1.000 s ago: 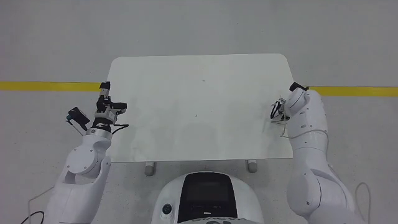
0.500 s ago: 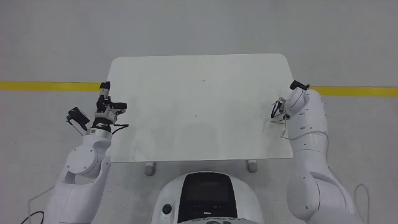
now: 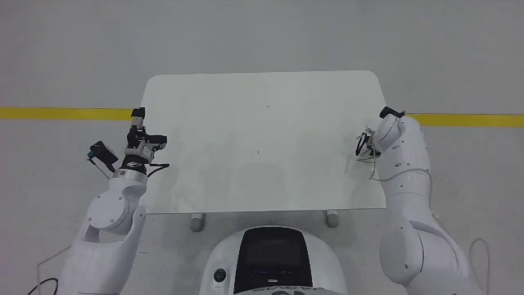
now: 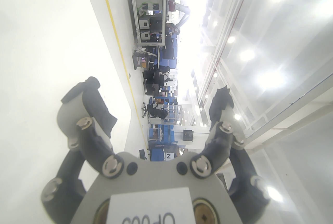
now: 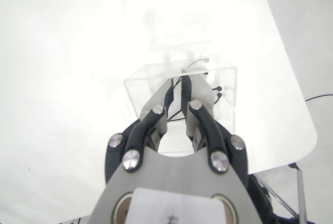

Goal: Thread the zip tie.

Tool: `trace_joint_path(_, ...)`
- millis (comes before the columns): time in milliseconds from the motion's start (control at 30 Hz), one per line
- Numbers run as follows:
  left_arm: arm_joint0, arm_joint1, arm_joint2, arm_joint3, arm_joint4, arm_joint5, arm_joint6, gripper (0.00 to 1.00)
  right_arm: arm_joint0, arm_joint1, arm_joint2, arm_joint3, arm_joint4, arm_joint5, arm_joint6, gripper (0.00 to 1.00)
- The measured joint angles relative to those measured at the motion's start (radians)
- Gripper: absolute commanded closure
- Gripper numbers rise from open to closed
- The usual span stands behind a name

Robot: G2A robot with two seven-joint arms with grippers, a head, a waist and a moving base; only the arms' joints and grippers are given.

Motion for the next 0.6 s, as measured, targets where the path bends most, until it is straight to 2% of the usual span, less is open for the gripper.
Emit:
trace_joint_path(367,0.000,0.000,0.000,0.000,0.000,0.000,0.000,0.00,0.010,0.005,0.001,0.019,0.000,0.000,-0.016,1.00)
trace_joint_path(600,0.000,0.000,0.000,0.000,0.000,0.000,0.000,0.00,-0.031,-0.002,0.001,-0.071,0.000,0.000,0.005,1.00)
